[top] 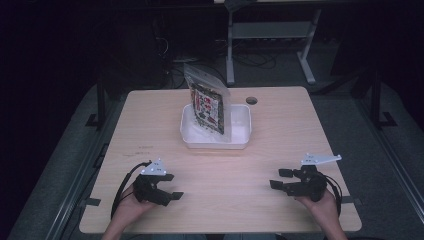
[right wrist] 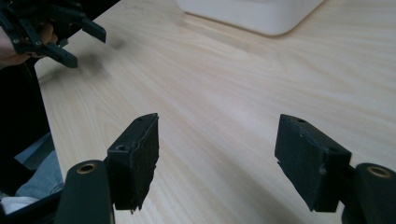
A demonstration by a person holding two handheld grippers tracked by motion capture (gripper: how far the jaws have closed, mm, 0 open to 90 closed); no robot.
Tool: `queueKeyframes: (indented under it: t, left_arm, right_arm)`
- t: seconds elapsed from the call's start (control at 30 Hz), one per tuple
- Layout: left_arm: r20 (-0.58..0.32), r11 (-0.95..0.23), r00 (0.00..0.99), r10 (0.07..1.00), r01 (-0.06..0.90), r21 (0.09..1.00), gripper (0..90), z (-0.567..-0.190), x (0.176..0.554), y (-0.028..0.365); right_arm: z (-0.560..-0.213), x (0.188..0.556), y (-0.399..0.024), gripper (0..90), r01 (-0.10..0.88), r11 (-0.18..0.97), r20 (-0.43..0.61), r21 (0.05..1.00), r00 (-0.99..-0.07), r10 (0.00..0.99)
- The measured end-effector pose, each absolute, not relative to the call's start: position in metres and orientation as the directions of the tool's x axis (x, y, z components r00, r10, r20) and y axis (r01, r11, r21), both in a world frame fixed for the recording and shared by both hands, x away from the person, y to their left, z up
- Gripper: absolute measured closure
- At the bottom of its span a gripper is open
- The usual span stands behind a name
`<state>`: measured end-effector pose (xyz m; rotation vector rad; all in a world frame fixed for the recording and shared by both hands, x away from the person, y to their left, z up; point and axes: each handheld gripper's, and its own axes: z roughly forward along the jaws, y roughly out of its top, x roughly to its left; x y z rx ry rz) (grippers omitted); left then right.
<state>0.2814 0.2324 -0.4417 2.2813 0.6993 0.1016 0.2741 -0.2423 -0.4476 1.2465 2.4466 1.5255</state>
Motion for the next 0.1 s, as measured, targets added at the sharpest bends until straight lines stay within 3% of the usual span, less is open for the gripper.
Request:
queueKeyframes:
  t: [0.1]
  left_arm:
    - [-0.125, -0.586, 0.851, 0.51, 0.451, 0.673, 24.0, -0.4418, 0.2813, 0.2319]
  right_arm:
    - [-0.4505, 0.2696, -0.2385, 29.2, 0.62, 0.227, 0.384, 0.751, -0.689, 0.614]
